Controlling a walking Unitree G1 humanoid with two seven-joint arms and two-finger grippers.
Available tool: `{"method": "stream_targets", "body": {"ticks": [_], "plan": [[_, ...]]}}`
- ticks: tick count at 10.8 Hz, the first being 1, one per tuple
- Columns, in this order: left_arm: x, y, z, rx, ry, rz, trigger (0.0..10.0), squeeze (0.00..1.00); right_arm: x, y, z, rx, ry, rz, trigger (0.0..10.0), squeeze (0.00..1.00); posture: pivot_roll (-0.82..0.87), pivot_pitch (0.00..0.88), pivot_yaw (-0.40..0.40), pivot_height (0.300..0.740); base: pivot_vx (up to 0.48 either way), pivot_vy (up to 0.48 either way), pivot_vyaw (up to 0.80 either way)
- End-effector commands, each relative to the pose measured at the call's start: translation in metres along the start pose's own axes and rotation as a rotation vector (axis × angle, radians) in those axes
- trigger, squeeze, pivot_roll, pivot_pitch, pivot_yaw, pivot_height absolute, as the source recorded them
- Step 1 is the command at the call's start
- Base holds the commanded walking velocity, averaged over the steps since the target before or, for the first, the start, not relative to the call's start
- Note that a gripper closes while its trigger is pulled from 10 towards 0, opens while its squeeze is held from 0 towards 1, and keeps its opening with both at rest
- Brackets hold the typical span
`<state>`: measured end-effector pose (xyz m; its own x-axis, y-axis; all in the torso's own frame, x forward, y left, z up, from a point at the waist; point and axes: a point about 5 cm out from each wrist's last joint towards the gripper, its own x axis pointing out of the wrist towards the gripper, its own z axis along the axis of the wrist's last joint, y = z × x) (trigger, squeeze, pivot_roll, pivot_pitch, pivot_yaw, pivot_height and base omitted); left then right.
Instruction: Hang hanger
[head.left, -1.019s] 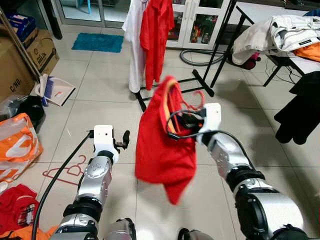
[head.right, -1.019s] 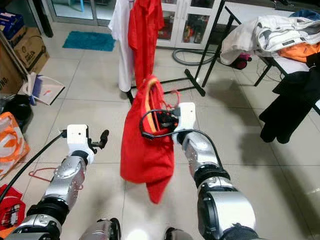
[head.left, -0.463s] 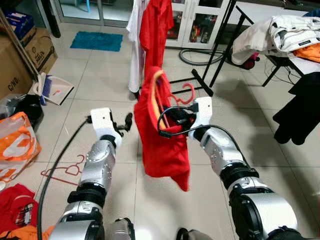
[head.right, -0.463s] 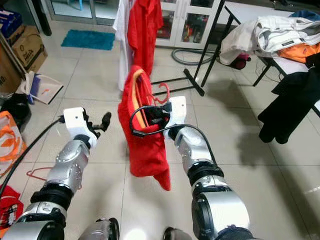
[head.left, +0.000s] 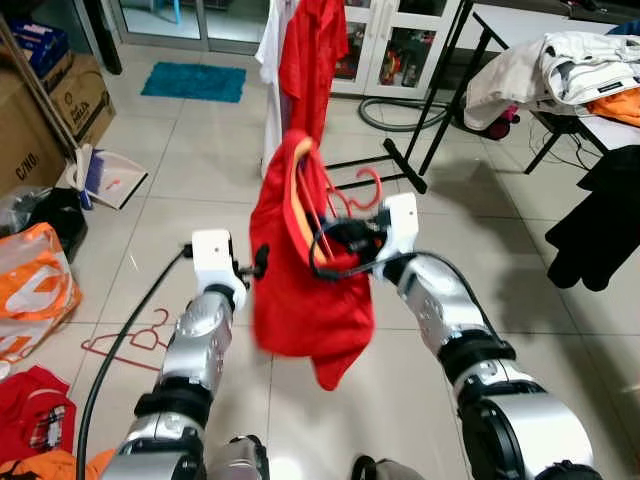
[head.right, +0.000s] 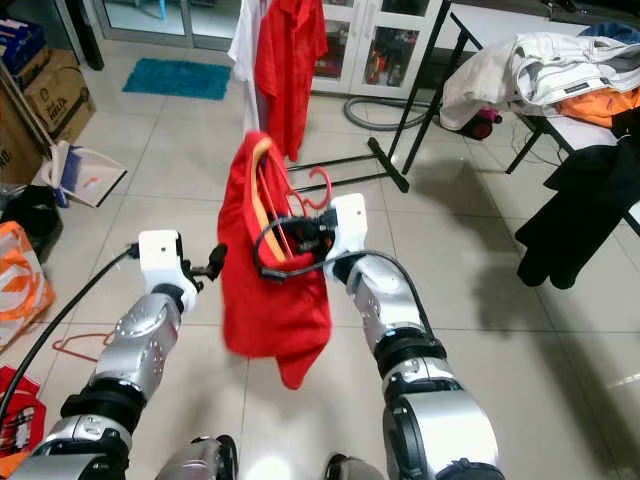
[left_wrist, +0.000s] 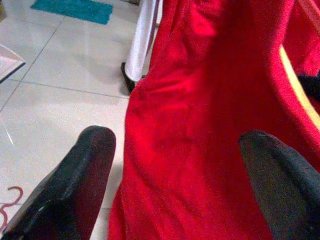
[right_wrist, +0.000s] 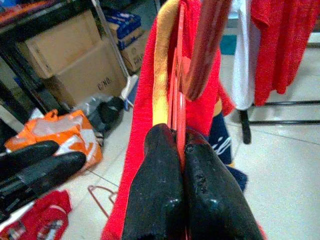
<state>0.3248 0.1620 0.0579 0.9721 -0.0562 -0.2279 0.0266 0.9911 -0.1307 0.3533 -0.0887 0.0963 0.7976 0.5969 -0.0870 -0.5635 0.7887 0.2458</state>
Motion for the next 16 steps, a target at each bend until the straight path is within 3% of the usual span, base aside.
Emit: {"method": "stream_targets", "body": {"ticks": [1,3,5,16], "plan": [[-0.001,-0.003,-0.001,-0.003,-0.006,0.000,10.0,0.00,-0.004,-0.008,0.008,-0.035,-0.038,-0.032,0.0,0.00,0.01,0.107,-0.099,0.740,0.000,0.000,0.00],[-0.004,0.001,0.001,0.007,-0.035,0.006,10.0,0.00,-0.012,-0.021,0.003,-0.133,-0.010,-0.151,0.0,0.00,0.02,0.102,-0.099,0.740,0.000,0.000,0.00],[-0.006,0.001,0.008,0.012,-0.086,-0.012,10.0,0.00,-0.018,-0.028,-0.005,-0.103,0.004,-0.214,0.0,0.00,0.02,0.093,-0.097,0.740,0.240,0.000,0.00],[-0.003,0.002,0.014,0.098,-0.101,-0.036,10.0,0.00,-0.021,-0.029,-0.014,-0.095,0.016,-0.234,0.0,0.00,0.02,0.081,-0.086,0.740,0.480,0.000,0.00]]}}
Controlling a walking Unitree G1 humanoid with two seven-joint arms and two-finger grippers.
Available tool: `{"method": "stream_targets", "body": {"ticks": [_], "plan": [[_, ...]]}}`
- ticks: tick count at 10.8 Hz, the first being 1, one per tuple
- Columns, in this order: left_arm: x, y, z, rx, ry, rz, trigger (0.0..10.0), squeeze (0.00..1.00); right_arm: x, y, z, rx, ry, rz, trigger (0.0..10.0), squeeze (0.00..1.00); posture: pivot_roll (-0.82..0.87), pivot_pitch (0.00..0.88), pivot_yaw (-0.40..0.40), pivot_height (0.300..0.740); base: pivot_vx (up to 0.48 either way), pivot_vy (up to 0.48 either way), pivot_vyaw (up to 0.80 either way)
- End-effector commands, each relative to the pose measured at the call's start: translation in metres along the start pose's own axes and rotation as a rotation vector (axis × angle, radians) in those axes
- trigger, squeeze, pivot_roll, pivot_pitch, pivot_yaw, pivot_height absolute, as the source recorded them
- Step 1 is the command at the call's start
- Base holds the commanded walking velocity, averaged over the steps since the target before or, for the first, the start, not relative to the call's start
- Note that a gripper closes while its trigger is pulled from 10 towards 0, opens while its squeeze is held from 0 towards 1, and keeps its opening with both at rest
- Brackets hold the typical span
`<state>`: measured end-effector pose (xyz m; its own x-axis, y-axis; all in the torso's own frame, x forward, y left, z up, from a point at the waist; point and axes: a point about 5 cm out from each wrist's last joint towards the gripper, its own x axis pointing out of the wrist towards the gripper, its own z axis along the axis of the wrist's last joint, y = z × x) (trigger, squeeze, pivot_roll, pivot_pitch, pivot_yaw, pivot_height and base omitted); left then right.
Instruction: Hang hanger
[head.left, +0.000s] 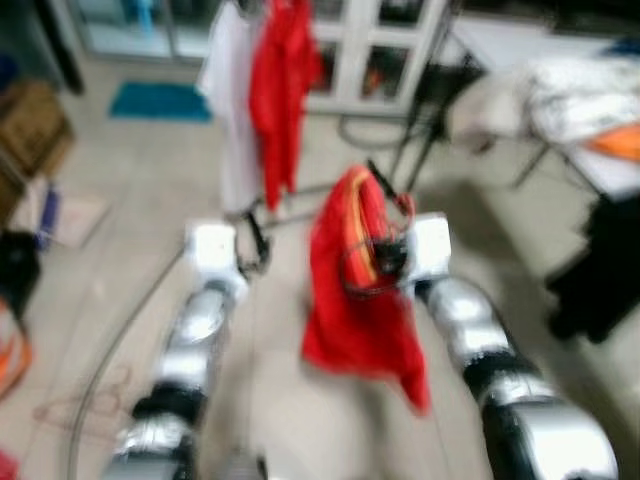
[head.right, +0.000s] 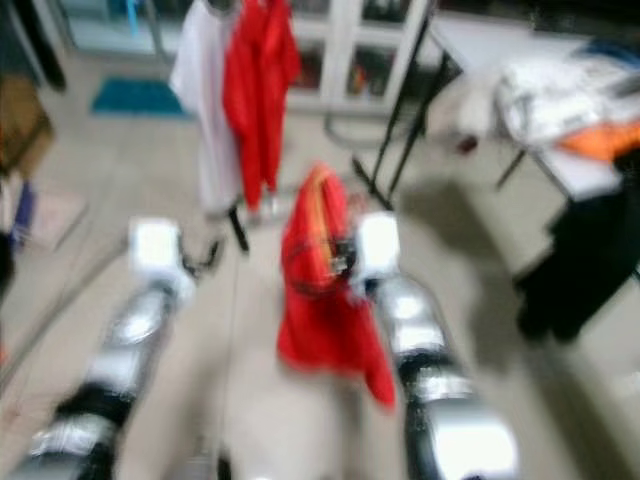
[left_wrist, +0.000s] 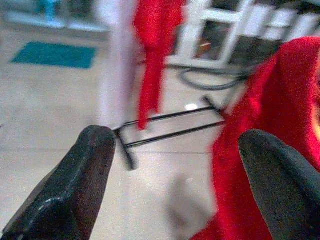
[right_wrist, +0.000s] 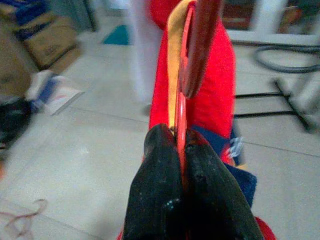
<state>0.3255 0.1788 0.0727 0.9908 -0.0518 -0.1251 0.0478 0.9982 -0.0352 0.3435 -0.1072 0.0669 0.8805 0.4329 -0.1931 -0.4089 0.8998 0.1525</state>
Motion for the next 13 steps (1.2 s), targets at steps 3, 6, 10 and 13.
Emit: {"method": "stream_targets", "body": {"ticks": [3,6,10,13], "plan": [[0.0027,-0.0125,0.0004,0.005,0.000,-0.032,10.0,0.00,-0.0020,-0.0130,0.0129,-0.016,-0.056,-0.034,0.0,0.00,0.02,0.082,-0.082,0.740,0.480,0.000,0.00],[0.0037,-0.0123,0.0009,0.025,0.004,-0.045,10.0,0.00,-0.0015,-0.0127,0.0131,-0.014,-0.057,-0.035,0.0,0.00,0.02,0.082,-0.082,0.740,0.480,0.000,0.00],[0.0043,-0.0183,0.0009,0.038,0.007,-0.087,10.0,0.00,-0.0014,-0.0135,0.0132,-0.007,-0.055,-0.036,0.0,0.00,0.02,0.082,-0.082,0.740,0.480,0.000,-0.20],[0.0041,-0.0195,0.0002,0.046,0.009,-0.094,10.0,0.00,-0.0016,-0.0133,0.0129,-0.003,-0.061,-0.039,0.0,0.00,0.02,0.080,-0.077,0.740,0.480,0.000,-0.80]]}}
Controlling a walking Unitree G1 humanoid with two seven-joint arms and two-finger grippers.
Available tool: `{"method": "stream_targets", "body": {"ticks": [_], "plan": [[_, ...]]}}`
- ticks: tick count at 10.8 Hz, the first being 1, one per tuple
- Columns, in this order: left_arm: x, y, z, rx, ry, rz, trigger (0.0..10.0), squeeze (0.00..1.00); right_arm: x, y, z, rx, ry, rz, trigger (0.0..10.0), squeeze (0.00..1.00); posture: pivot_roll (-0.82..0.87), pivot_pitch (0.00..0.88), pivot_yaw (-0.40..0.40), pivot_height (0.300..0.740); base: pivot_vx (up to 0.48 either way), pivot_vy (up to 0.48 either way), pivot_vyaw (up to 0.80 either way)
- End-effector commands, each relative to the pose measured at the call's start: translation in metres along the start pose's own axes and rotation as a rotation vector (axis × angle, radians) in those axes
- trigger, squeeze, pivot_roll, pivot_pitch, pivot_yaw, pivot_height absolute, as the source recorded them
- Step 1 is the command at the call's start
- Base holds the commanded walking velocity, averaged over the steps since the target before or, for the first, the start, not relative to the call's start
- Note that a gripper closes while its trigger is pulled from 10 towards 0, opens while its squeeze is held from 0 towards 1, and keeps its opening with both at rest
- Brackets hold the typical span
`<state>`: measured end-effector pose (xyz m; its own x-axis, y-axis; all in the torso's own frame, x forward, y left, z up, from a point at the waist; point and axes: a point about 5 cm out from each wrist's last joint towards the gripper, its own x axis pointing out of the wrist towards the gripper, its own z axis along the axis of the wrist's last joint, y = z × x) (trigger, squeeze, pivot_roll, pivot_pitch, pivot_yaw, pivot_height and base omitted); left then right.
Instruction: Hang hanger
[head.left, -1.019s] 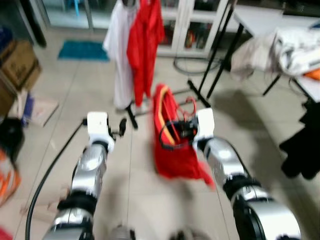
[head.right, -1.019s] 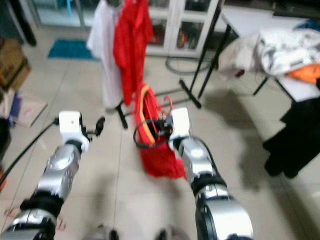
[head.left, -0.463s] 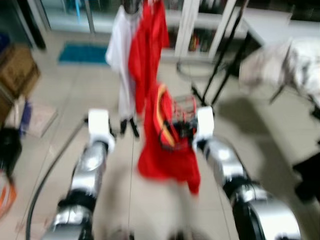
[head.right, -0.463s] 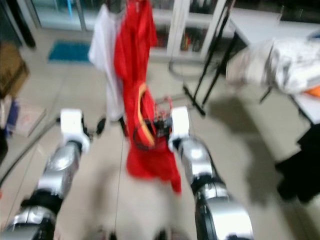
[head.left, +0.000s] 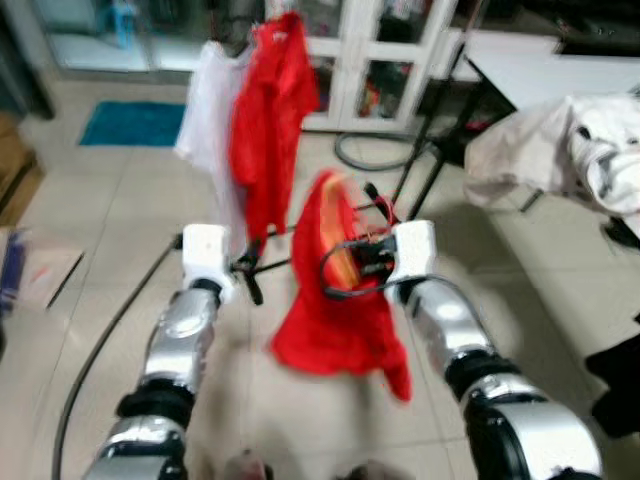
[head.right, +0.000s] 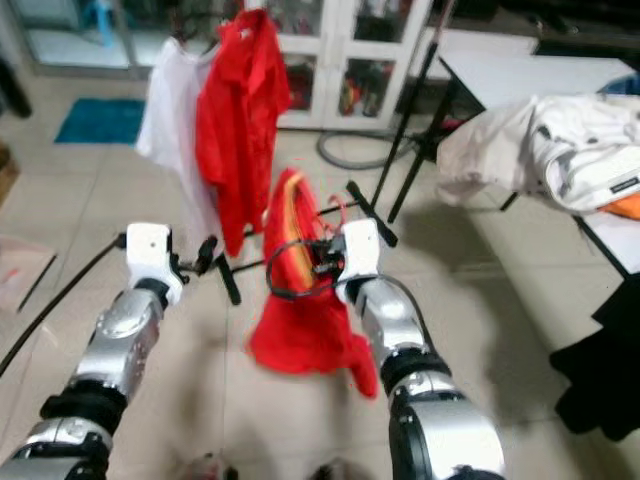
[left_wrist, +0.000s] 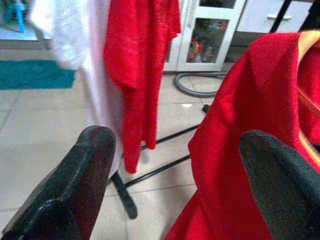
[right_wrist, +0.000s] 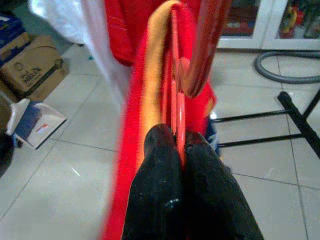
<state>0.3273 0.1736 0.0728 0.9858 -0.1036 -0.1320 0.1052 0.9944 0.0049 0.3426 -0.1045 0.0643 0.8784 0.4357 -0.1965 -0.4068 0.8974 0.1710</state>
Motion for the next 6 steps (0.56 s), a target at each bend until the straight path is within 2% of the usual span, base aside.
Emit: {"method": "stream_targets", "body": {"ticks": [1,6], "plan": [[0.0026,-0.0159,0.0004,0.002,-0.001,-0.046,10.0,0.00,-0.0028,-0.0153,0.0167,-0.026,-0.073,-0.037,0.0,0.00,0.02,0.077,-0.078,0.740,0.480,0.000,0.00],[0.0042,-0.0152,0.0036,0.010,-0.015,-0.037,10.0,0.00,-0.0017,-0.0165,0.0220,-0.034,-0.087,-0.034,0.0,0.00,0.02,0.067,-0.080,0.740,0.480,0.000,0.00]]}}
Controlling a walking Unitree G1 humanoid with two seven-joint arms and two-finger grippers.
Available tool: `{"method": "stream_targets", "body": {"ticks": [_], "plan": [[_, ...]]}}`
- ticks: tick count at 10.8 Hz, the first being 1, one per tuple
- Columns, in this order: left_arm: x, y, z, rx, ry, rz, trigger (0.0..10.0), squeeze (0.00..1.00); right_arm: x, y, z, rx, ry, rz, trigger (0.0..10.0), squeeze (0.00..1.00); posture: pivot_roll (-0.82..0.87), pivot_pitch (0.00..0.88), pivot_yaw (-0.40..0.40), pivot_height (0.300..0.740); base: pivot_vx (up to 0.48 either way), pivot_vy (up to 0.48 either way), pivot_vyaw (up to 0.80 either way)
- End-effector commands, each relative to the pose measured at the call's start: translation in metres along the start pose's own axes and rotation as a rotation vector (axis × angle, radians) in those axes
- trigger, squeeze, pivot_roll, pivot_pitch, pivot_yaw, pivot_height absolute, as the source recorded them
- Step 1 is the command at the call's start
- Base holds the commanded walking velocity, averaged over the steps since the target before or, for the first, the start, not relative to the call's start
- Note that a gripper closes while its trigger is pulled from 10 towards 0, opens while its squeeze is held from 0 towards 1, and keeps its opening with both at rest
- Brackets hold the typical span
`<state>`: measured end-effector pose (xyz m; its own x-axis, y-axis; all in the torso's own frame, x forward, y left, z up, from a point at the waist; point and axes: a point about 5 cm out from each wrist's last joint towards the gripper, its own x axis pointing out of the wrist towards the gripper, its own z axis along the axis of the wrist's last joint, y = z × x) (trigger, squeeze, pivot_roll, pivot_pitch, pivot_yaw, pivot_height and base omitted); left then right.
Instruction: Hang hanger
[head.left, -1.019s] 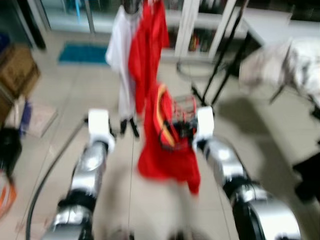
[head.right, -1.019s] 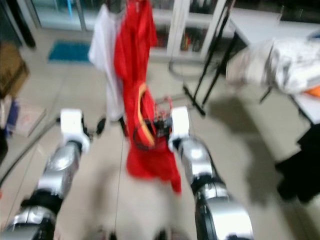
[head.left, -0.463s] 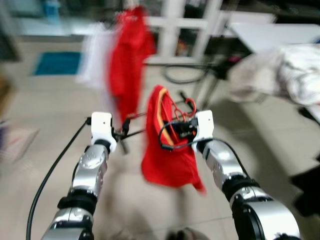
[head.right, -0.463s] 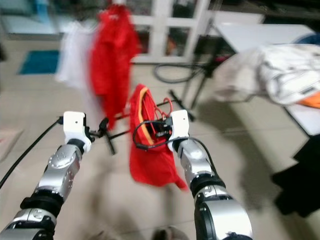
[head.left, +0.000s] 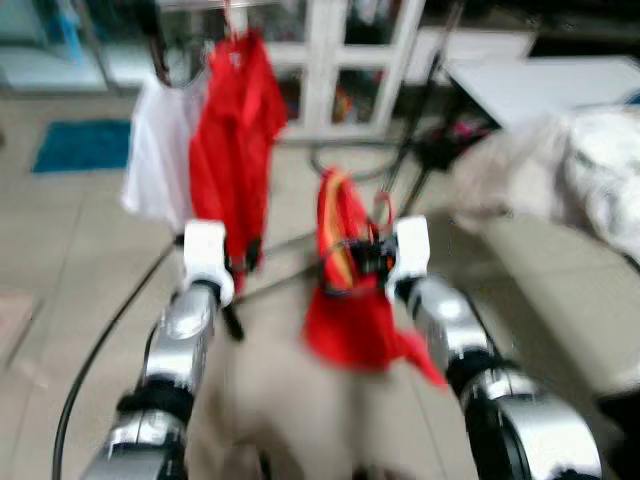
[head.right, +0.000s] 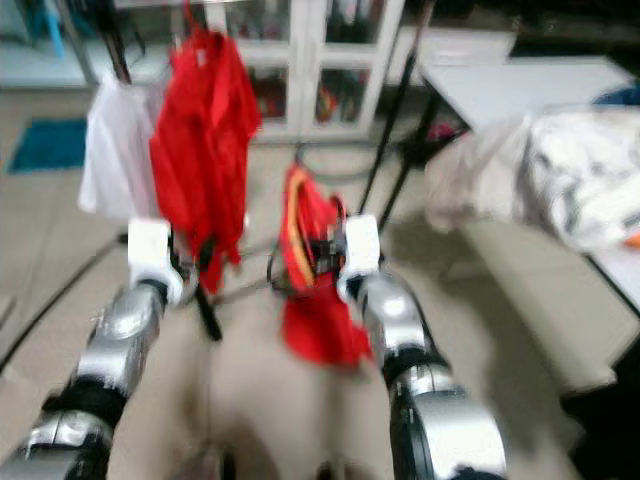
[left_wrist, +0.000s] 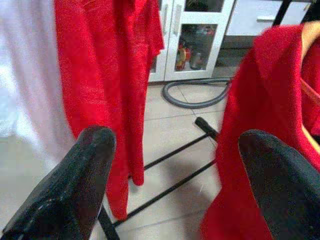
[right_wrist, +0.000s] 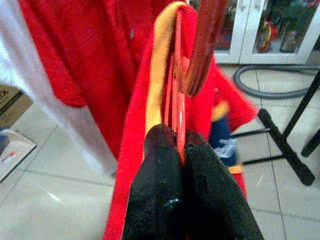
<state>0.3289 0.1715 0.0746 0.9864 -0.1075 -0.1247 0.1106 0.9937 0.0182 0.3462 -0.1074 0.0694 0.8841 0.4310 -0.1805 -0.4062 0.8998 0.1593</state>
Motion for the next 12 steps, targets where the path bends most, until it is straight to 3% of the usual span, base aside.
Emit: {"method": "stream_targets", "body": {"ticks": [1,10,12], "plan": [[0.003,-0.013,0.002,-0.003,-0.010,-0.028,10.0,0.00,-0.002,-0.014,0.016,-0.022,-0.069,-0.030,0.0,0.00,0.02,0.070,-0.081,0.740,0.480,0.000,0.00],[0.002,-0.014,0.002,-0.002,-0.017,-0.015,10.0,0.00,0.001,-0.016,0.024,-0.031,-0.076,-0.031,0.0,0.00,0.02,0.083,-0.084,0.740,0.480,0.000,0.00],[0.003,-0.014,0.003,-0.003,-0.019,-0.013,10.0,0.00,0.010,-0.011,0.046,-0.054,-0.112,-0.003,0.0,0.00,0.02,0.082,-0.085,0.740,0.480,0.000,0.00]]}}
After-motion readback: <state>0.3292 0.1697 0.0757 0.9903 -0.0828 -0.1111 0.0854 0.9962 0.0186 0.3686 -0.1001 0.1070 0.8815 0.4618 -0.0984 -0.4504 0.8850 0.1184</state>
